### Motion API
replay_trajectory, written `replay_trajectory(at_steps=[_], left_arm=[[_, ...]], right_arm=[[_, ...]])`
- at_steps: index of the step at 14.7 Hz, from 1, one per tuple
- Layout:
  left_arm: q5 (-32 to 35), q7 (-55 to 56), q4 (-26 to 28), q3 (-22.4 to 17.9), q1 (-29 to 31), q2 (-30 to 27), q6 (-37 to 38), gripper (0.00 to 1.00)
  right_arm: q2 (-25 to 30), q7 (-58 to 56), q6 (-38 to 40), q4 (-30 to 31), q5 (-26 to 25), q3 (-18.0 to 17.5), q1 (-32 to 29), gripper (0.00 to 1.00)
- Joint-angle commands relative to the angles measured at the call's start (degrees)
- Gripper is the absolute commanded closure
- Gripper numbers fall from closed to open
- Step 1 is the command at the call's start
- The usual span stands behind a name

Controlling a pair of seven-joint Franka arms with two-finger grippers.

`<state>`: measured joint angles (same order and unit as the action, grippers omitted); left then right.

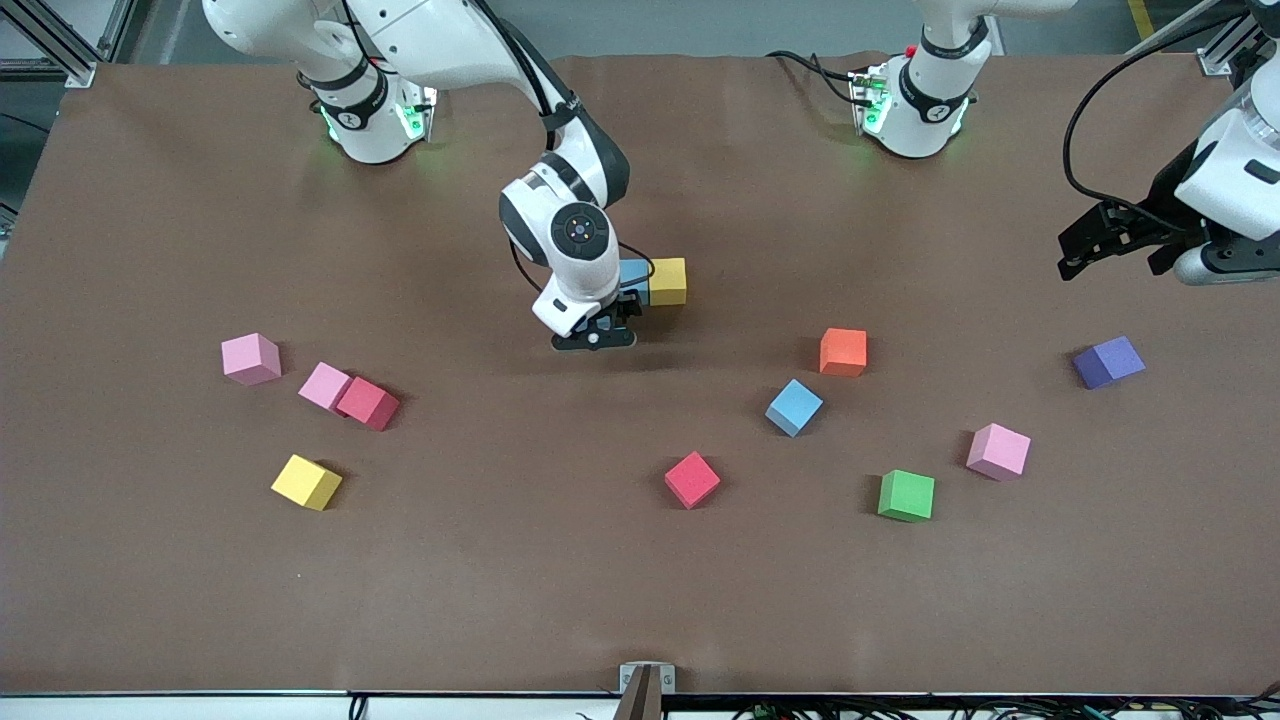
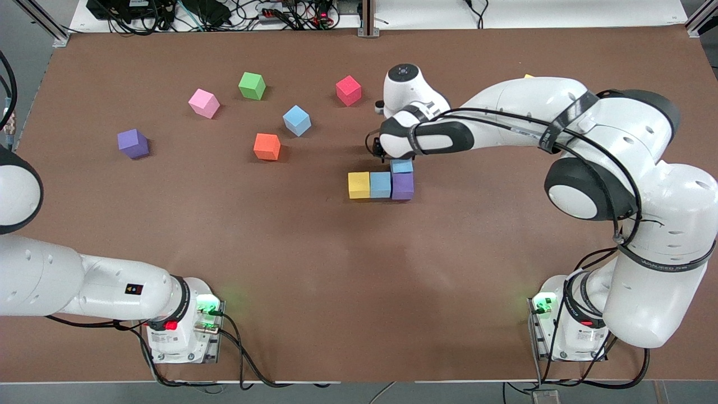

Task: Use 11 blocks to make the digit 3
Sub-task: 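Set the blue block against the purple block and open the right gripper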

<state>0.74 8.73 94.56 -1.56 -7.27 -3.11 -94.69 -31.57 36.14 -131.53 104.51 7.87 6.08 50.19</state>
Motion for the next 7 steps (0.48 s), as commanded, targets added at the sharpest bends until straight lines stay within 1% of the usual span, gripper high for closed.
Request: replay_trajectory(at_steps=[1,3,7], left_arm=[[-0.7,-1.4,-0.1,-0.1,0.4,-0.8,0.2,0.0],[-0.7,-1.4,-0.1,-0.1,0.4,-0.8,0.2,0.0],[-0.7,-1.4,-0.1,-0.2,0.4,-0.8,0.1,0.0]], right_arm=[[3.6,0.5,3.8,-1.1,0.6,-0.2,-2.5,0.0],[4.8,0.3,4.7,-2.0,0.6,0.2,-5.8,0.0],[6.1,-0.2,6.0,-2.0,0.1,2.7,-14.5,0.0]])
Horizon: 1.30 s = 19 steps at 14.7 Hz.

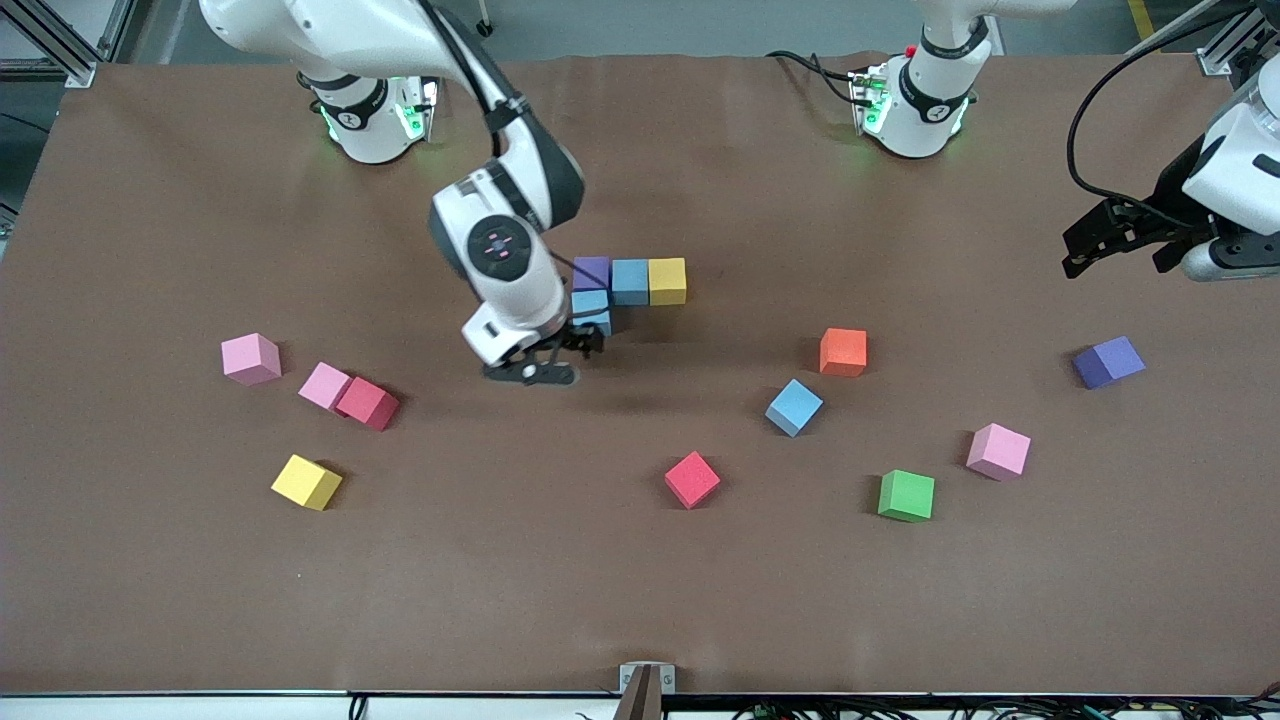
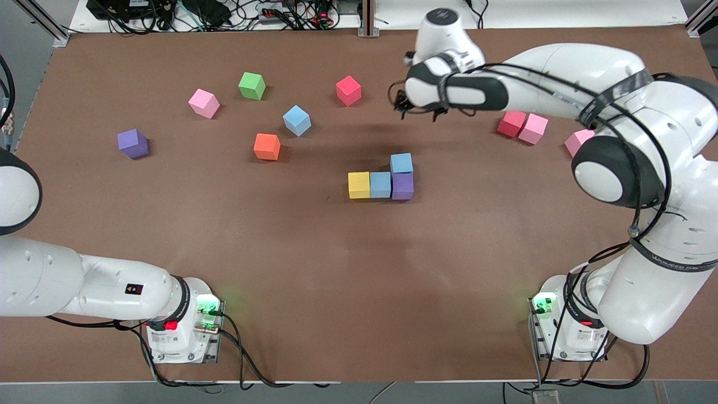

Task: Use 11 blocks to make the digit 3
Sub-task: 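Set the blue block against the purple block and open the right gripper, then reach the right gripper to the yellow block and grasp it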

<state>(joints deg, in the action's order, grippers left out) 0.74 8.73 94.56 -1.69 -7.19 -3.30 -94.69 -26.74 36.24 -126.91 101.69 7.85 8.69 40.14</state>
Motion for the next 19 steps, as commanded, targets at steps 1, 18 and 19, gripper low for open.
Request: replay_trajectory(at_steps=[1,18,19], left_arm=[[-0.7,-1.4,-0.1,-0.1,0.3,-0.7,0.1,0.0],[-0.8,-1.4,-0.2,-0.1,0.3,-0.7,0.0,0.0],[-0.8,-1.4,-0.2,-0.1,0.3,-0.7,-0.1,0.0]], right_arm=[[1.5,-1.5,1.7,0.9,0.0,0.1,-7.0,0.0],[-10.7,-12.2,2.5,-14.5,-6.4,0.2,-34.7,0.0],[-11.6,-12.1,2.4,-14.9,-5.9,0.1,-35.2,0.0]])
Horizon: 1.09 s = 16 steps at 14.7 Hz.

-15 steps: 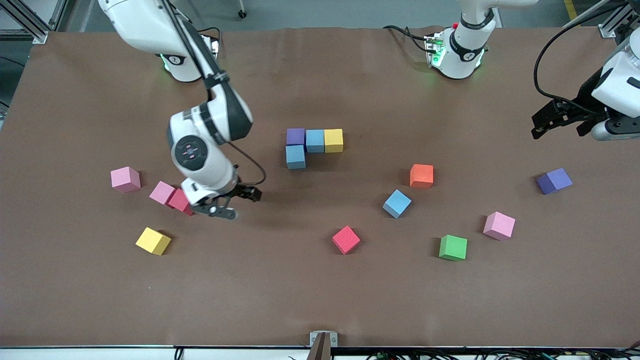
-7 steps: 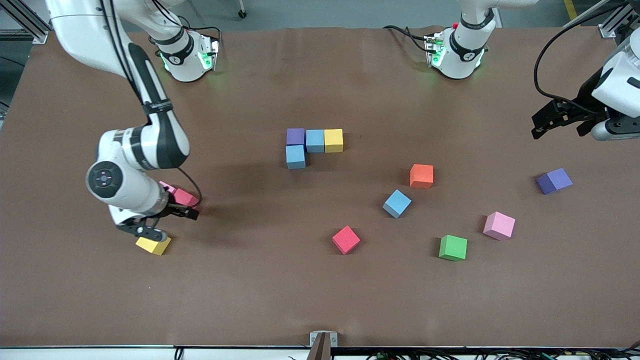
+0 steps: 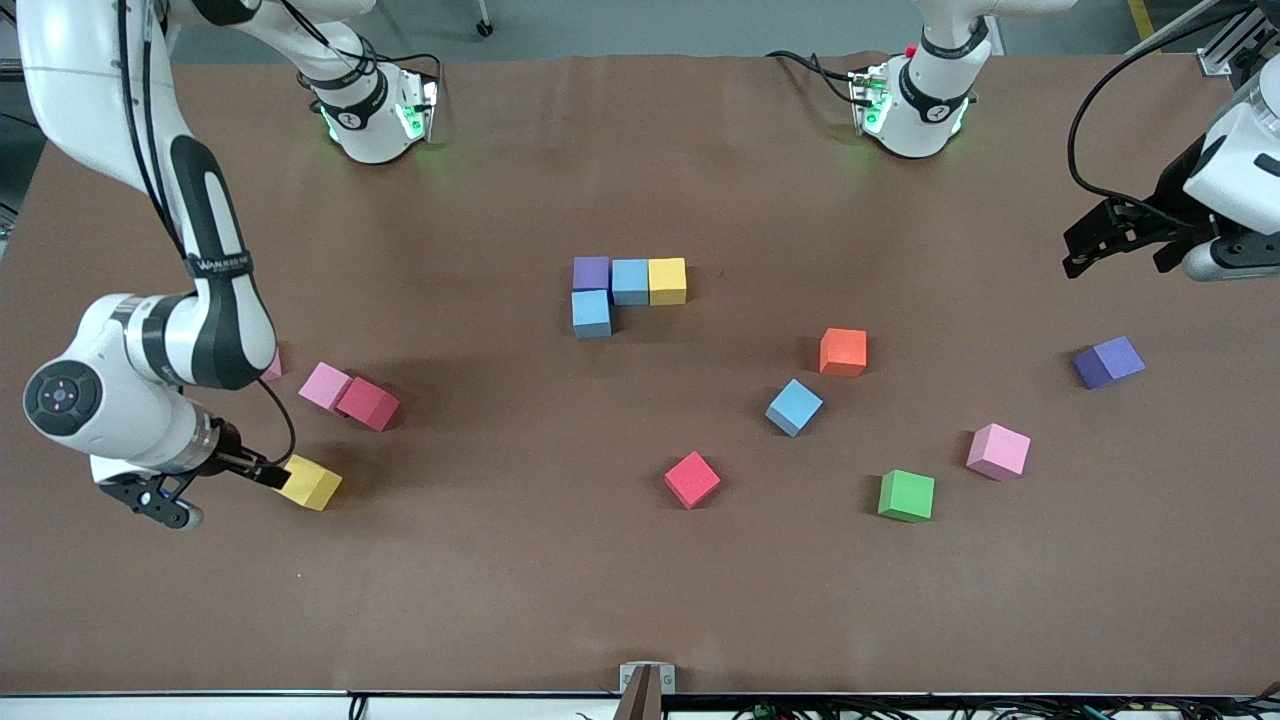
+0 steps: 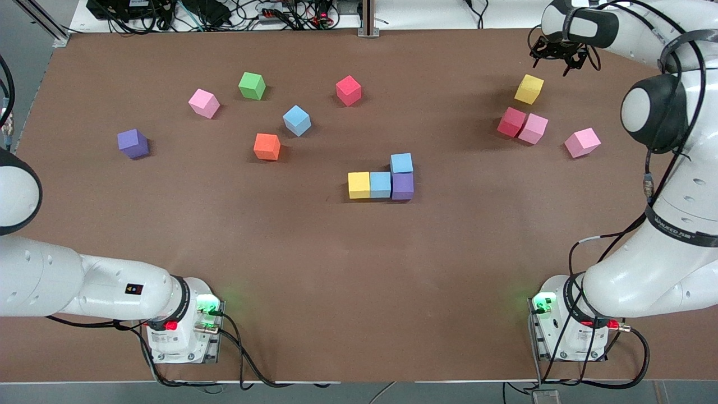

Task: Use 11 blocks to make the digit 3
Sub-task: 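Reach the right gripper to the yellow block and grasp it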

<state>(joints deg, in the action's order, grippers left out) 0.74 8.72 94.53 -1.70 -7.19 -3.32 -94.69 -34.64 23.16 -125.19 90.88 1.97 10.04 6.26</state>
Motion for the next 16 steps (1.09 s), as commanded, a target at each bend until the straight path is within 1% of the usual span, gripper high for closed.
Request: replay_trajectory(at_steps=[1,3,5,7,11,16], left_arm=[[-0.8,-1.4,-0.1,-0.1,0.3,-0.6,-0.1,0.0],[-0.8,-1.4,-0.1,-0.1,0.4,-0.6,-0.1,0.0],[-0.8,-1.4,-0.1,-0.1,0.4,-0.6,-0.1,0.0],[-0.8,-1.4,-0.2,-0.1,0.5,-0.6,-0.1,0.0],[-2.1,-1.4,-0.4,-0.1,1.2,-0.7,-0.1,0.0],[-2.1,-1.4,-0.5,-0.1,1.7,-0.8,-0.2,0.0]], right_arm=[[-4.4,1.0,0.4,-4.7,0.1,-1.2,-1.7,0.0],[-6.1,1.4,0.5,-6.4,0.8,-1.3,-2.0,0.0],[-6.9,1.7,0.7,-7.0,3.9,-1.3,-2.0,0.0],[-7.6,1.7,0.7,-7.0,5.1,-1.4,-1.8,0.0],[-9.3,1.7,0.2,-7.0,5.3,-1.4,-1.4,0.01],[-11.1,1.5,-0.1,-7.0,5.3,-1.4,-1.0,0.01]])
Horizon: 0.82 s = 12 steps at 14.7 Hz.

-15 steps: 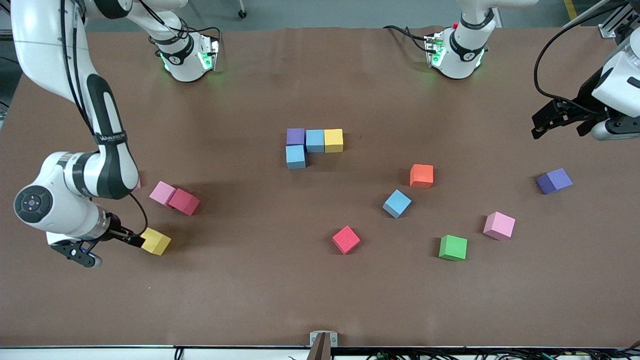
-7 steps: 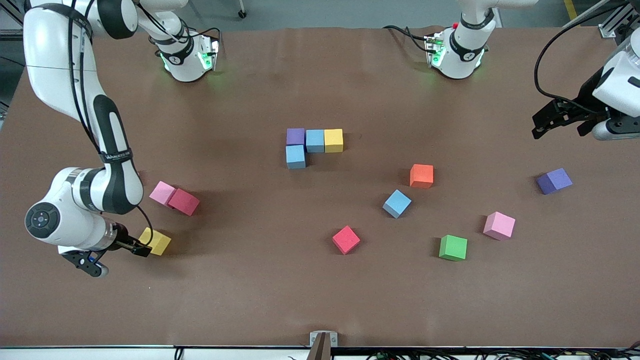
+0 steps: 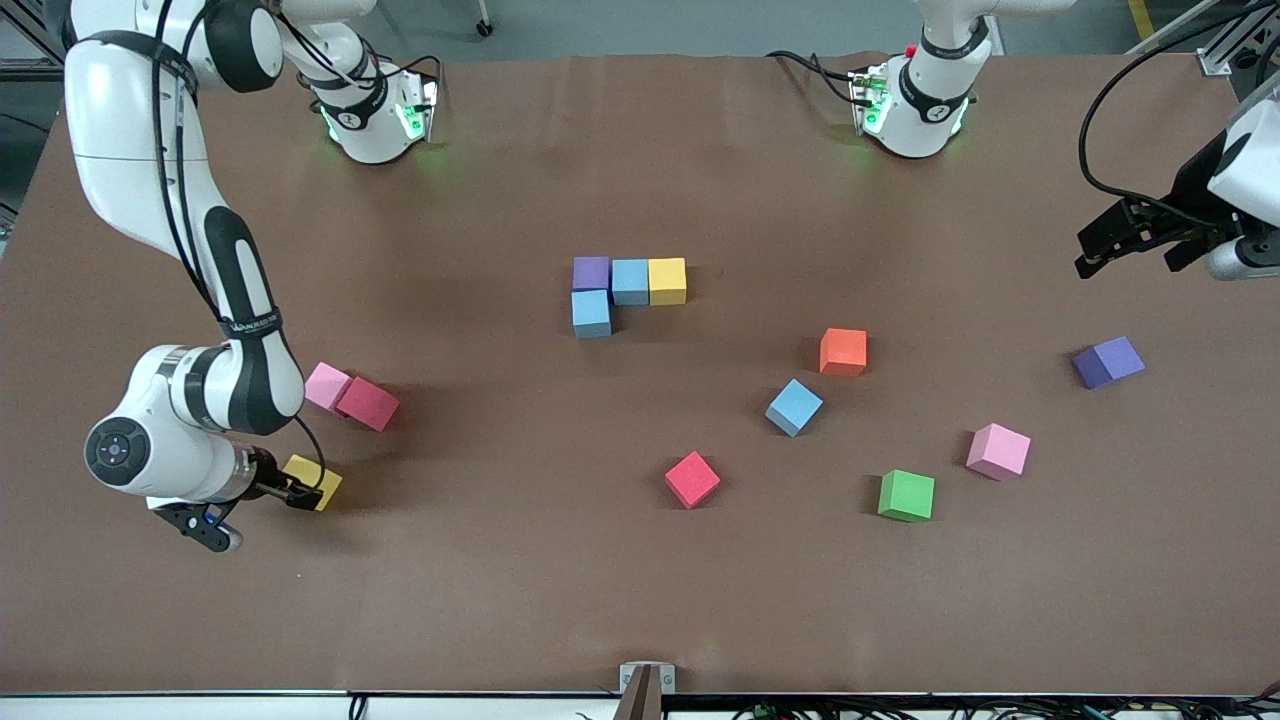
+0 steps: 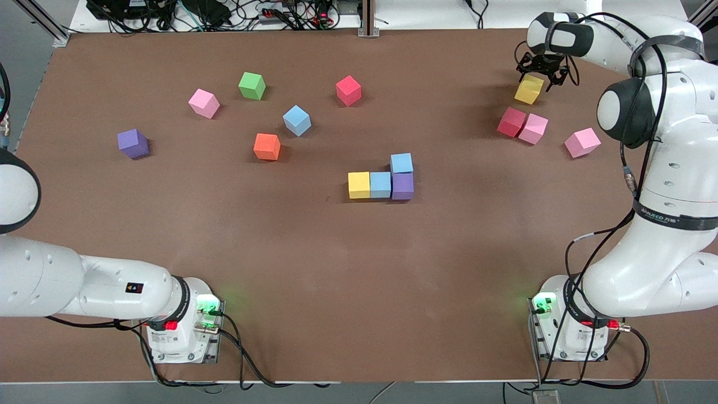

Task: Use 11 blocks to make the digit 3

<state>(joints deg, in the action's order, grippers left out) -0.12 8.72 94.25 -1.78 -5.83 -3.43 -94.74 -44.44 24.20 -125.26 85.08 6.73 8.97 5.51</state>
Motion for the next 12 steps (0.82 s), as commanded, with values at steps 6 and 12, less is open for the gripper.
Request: replay_trajectory(at_steps=[6,12], left_arm=[[-1.3,-1.4,-0.1,-0.1,0.3,-0.7,-0.3,0.0],[-1.3,-1.5,-0.1,-0.1,0.3,-0.6,-0.2,0.0]], right_arm=[[-2.3,-0.2,-1.3,-1.2,0.3,-0.4,-0.1,0.47],[-0.4,0.1,0.2,-3.0,-0.1,-0.4,5.5,0.69]])
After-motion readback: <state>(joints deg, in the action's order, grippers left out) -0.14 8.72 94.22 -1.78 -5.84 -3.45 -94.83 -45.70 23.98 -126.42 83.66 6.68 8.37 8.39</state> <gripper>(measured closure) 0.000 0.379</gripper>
